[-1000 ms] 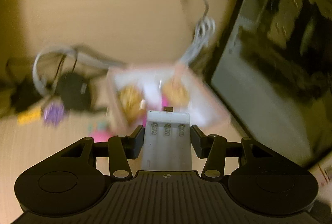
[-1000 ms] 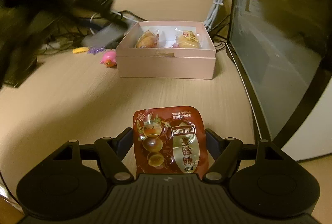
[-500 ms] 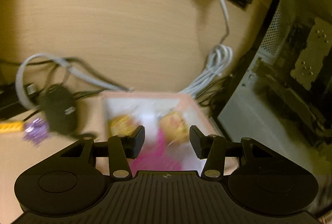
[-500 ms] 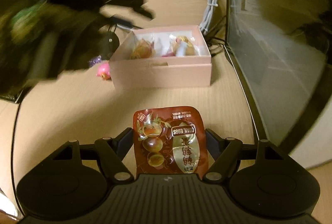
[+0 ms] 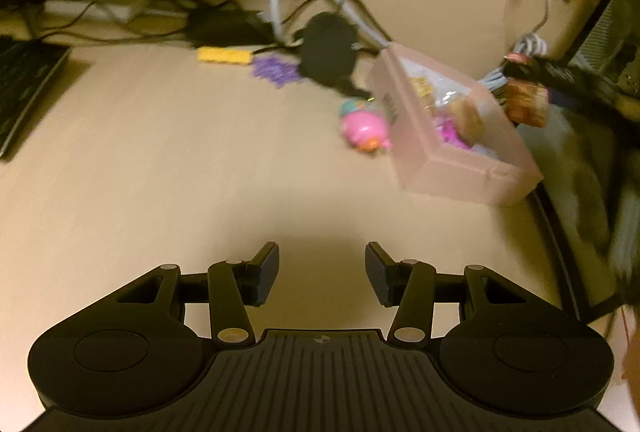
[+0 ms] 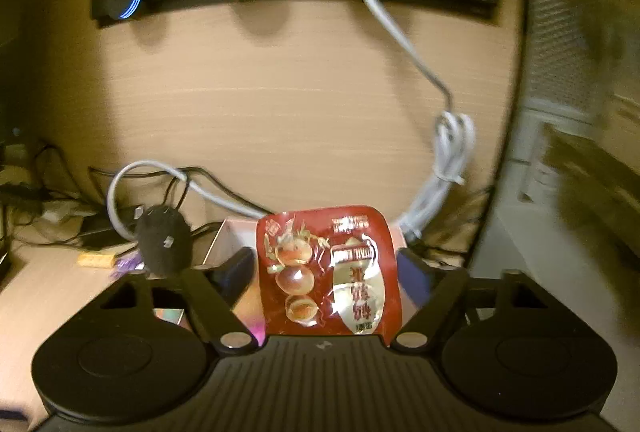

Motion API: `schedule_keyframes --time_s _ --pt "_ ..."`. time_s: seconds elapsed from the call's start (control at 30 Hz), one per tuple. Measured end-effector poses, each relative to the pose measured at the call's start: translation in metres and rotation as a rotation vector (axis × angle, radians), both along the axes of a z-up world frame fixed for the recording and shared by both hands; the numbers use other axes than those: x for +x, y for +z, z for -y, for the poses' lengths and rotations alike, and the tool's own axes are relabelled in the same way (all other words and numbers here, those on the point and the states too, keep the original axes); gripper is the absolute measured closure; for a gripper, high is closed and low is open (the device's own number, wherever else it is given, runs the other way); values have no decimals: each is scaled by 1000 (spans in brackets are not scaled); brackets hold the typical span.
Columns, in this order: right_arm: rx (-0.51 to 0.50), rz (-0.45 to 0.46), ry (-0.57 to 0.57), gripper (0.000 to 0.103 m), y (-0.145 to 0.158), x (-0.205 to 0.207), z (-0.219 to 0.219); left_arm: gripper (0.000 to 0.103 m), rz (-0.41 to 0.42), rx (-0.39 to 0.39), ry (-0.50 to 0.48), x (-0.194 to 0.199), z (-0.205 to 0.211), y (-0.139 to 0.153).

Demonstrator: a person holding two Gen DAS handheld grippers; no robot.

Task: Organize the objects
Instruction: 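Lower the charger and snack bag into the pink box and open both grippers, then grasp the black plush toy with the left gripper and lift it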

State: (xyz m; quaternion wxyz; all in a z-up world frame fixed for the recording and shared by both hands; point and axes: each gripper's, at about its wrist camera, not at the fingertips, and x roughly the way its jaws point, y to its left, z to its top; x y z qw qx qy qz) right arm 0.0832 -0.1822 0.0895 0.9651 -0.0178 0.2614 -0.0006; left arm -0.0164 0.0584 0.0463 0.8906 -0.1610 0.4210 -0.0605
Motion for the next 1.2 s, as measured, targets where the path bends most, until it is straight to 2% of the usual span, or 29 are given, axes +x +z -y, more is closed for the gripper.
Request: schedule_keyframes --time_s 0.1,0.17,0.27,0.37,0.5,0.63,0.73,0.87,0.93,1.0,1.03,1.1,1.2 --pt "-20 -69 -10 7 -14 29 -8 51 2 14 21 -5 -12 0" --pt "0 -93 11 7 -18 25 -13 51 8 9 37 -2 -21 0" --pt "-1 -92 38 7 -22 -3 -24 51 13 -3 47 8 -26 1" --pt "-12 -99 52 6 -26 -41 -31 51 38 -30 12 30 -17 3" --pt "-65 -94 64 5 -24 -90 -43 51 94 -65 -72 81 3 13" --pt "-133 -91 65 2 -26 -131 -50 51 150 -53 -59 138 13 26" --pt "-153 -121 42 2 -33 -148 -49 51 174 5 -7 179 17 33" --pt "-168 -165 -24 2 -43 -160 -44 51 162 176 21 228 33 33" --pt "-163 -175 -48 2 -45 -164 -40 51 135 238 3 247 43 27" --pt "-153 -184 -65 2 -45 -166 -35 41 108 262 -12 260 50 18" --pt "-152 -188 -71 2 -45 -166 -33 38 118 254 -14 264 51 15" --pt "-156 -194 -84 2 -46 -167 -29 24 120 254 -2 270 53 10" --pt "-152 -204 -96 2 -47 -164 -24 14 106 232 2 279 54 -2"
